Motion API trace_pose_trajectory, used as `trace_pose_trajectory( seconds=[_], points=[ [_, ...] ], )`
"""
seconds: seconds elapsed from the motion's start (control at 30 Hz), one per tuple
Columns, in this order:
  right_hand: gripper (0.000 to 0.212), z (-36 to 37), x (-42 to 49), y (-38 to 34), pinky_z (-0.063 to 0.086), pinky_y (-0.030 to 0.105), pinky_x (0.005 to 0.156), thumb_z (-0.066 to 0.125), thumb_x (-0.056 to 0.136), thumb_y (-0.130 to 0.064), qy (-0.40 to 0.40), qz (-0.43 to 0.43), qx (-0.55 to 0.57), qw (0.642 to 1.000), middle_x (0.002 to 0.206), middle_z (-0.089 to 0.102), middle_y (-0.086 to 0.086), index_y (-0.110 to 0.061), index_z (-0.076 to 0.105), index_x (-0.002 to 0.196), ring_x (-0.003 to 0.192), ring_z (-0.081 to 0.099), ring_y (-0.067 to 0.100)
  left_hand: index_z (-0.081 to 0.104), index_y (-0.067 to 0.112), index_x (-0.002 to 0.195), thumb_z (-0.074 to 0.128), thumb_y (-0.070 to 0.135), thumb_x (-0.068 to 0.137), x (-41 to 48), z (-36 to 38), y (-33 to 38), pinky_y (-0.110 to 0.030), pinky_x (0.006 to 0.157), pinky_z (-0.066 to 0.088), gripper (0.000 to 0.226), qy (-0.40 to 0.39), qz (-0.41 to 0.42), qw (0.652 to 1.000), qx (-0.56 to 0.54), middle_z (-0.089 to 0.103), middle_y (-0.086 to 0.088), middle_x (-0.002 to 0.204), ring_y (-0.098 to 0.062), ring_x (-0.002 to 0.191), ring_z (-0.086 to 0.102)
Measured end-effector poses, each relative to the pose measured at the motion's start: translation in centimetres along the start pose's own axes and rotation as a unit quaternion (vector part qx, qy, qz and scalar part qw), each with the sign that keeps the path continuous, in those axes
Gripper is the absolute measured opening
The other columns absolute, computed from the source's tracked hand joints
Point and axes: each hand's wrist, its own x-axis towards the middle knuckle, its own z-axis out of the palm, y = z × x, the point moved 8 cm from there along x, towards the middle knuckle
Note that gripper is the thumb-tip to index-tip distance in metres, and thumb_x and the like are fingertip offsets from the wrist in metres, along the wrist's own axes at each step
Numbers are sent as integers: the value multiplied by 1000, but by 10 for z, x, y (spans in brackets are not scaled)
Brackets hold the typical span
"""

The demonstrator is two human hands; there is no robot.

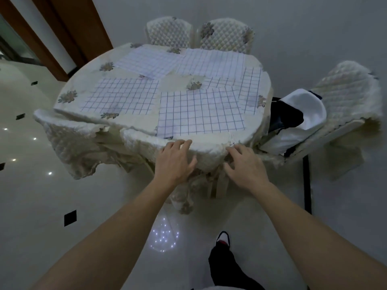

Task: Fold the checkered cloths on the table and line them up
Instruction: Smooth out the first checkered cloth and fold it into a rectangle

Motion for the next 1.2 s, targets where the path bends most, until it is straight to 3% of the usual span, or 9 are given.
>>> trace_pose_trajectory(
  seconds=[0.27, 0.53, 0.77, 1.03, 1.2],
  points=[
    [54, -9, 118, 45, 41, 44, 103, 50, 94, -44, -26, -17, 10, 999, 144, 47, 1, -24, 45, 143, 130, 43, 23, 44, 25, 147, 45, 51, 97, 126, 13, 14, -44, 103, 41, 56, -21, -17, 1000, 12, 53, 1, 145, -23, 130, 49],
    [54, 18, 185, 64, 40, 43, 104, 50, 95, -42, -68, -34, 9, 997, 147, 43, 0, -26, 42, 145, 133, 41, 22, 44, 25, 145, 46, 53, 97, 183, 51, -8, -42, 100, 43, 56, -75, -26, 997, -4, 51, 1, 145, -23, 130, 48],
    [55, 54, 229, 62, 38, 41, 107, 50, 96, -42, -116, -44, 12, 992, 150, 40, -1, -26, 39, 148, 135, 37, 21, 39, 27, 149, 51, 46, 99, 219, 105, -42, -42, 106, 40, 55, -190, 79, 978, -37, 42, 4, 152, -21, 136, 40],
    [57, 108, 253, 49, 33, 40, 113, 51, 96, -45, -182, -60, -14, 981, 156, 33, 0, -26, 37, 149, 142, 31, 21, 43, 25, 147, 53, 45, 96, 237, 150, -80, -41, 108, 37, 56, -199, 123, 971, -53, 42, 2, 152, -21, 138, 39],
    [59, 134, 264, 47, 39, 49, 111, 54, 94, -49, -171, -87, -11, 981, 156, 37, 4, -23, 43, 146, 144, 34, 27, 53, 22, 140, 61, 46, 85, 239, 173, -92, -46, 105, 42, 60, -192, 138, 970, -55, 48, -3, 149, -26, 134, 47]
  ],
)
